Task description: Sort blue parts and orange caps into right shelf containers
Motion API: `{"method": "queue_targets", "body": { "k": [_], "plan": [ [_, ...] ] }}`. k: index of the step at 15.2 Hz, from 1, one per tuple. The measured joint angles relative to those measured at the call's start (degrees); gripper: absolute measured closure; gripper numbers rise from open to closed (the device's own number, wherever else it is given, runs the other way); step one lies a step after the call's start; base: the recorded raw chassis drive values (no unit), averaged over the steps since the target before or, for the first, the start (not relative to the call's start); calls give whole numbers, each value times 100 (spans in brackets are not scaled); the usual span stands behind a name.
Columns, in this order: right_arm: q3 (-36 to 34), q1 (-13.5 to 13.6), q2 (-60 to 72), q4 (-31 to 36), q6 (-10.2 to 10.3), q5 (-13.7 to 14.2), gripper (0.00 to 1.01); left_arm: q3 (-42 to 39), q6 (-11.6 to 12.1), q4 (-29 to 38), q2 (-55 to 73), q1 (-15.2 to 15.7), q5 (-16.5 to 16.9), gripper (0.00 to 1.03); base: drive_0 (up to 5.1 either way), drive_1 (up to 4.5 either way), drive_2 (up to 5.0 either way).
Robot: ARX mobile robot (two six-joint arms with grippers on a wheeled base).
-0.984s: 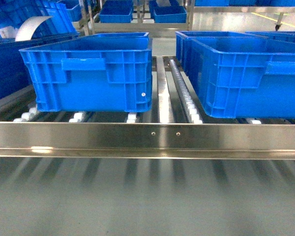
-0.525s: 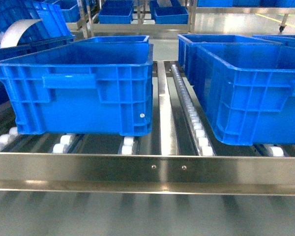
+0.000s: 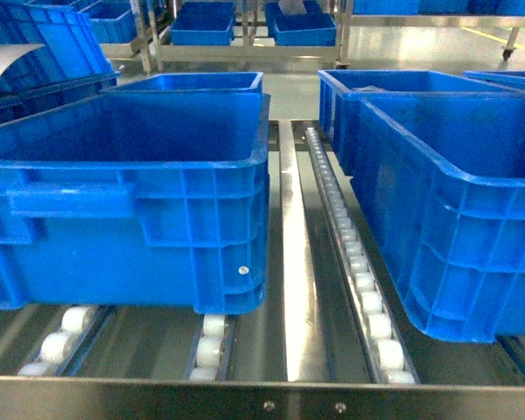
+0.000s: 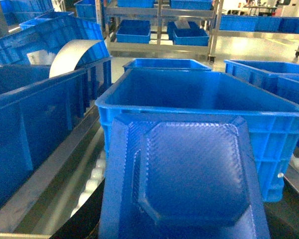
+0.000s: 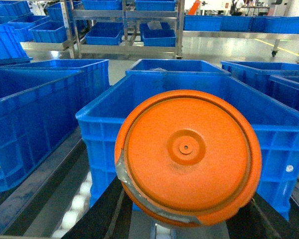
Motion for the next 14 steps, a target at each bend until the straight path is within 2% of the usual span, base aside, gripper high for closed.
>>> {"method": "queue_targets", "body": {
  "k": [14],
  "plan": [
    [0,0,0,0,0,-2,58,0,0,2,0,0,-2,61,0,0,0]
  ]
}}
